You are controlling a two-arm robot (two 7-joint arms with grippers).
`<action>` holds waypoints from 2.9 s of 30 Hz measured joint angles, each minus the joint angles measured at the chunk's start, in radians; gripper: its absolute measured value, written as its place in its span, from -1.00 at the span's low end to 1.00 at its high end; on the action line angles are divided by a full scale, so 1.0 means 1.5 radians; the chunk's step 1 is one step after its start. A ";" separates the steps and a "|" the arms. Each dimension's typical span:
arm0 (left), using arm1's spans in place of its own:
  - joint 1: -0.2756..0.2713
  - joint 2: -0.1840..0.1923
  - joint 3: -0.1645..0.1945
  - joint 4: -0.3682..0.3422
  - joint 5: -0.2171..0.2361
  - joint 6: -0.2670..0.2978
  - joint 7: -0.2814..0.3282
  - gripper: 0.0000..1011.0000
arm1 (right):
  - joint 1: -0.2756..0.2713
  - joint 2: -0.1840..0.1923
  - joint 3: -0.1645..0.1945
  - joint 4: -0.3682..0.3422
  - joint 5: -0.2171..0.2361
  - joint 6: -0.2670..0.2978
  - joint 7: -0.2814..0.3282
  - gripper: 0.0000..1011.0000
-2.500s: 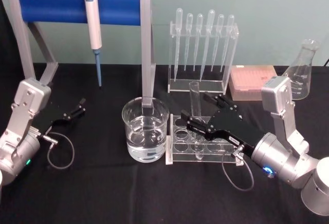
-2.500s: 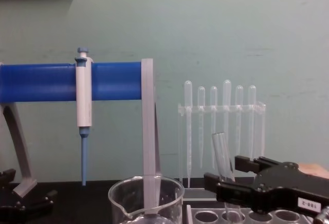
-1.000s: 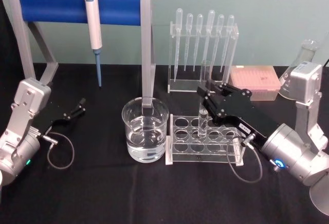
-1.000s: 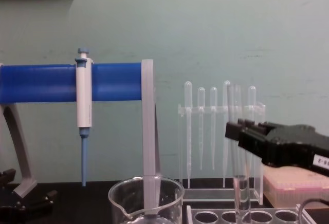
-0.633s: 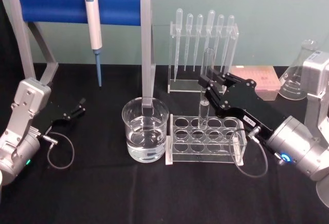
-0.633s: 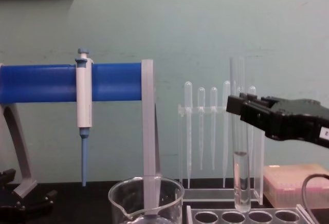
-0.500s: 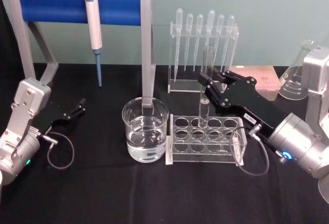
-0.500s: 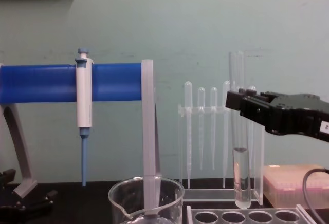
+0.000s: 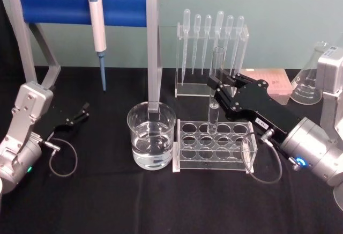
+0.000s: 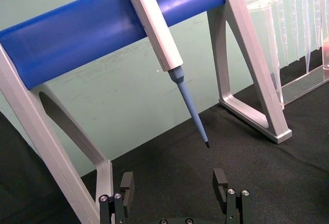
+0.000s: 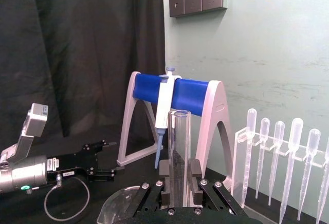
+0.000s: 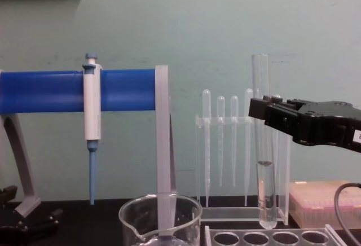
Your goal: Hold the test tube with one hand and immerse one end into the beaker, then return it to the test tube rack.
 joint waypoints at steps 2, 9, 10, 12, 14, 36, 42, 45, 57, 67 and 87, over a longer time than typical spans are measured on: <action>0.000 0.000 0.000 0.000 0.000 0.000 0.000 0.98 | 0.000 0.000 0.000 0.000 0.000 0.000 0.000 -0.55; 0.000 0.000 0.000 0.000 0.000 0.000 0.000 0.98 | 0.000 -0.001 0.000 0.001 0.000 0.000 0.000 -0.55; 0.000 0.000 0.000 0.000 0.000 0.000 0.000 0.98 | 0.000 -0.001 0.000 0.001 0.000 0.000 0.000 -0.55; 0.000 0.000 0.000 0.000 0.000 0.000 0.000 0.98 | 0.000 -0.001 0.000 0.001 0.000 0.000 0.000 -0.55; 0.000 0.000 0.000 0.000 0.000 0.000 0.000 0.98 | 0.000 -0.001 0.000 0.001 0.000 -0.001 0.000 -0.55; 0.000 0.000 0.000 0.000 0.000 0.000 0.000 0.98 | 0.001 -0.001 0.000 0.002 -0.001 -0.001 0.000 -0.55; 0.000 0.000 0.000 0.000 0.000 0.000 0.000 0.98 | 0.001 -0.001 0.000 0.002 -0.001 -0.001 0.000 -0.55; 0.000 0.000 0.000 0.000 0.000 0.000 0.000 0.98 | 0.001 -0.001 0.000 0.002 -0.001 -0.001 0.000 -0.55; 0.000 0.000 0.000 0.000 0.000 0.000 0.000 0.98 | 0.001 -0.001 0.000 0.002 -0.001 -0.001 0.000 -0.55; 0.000 0.000 0.000 0.000 0.000 0.000 0.000 0.98 | 0.001 -0.001 0.000 0.002 -0.001 -0.001 0.000 -0.55; 0.000 0.000 0.000 0.000 0.000 0.000 0.000 0.98 | 0.041 -0.029 -0.037 -0.004 -0.014 0.003 -0.004 -0.55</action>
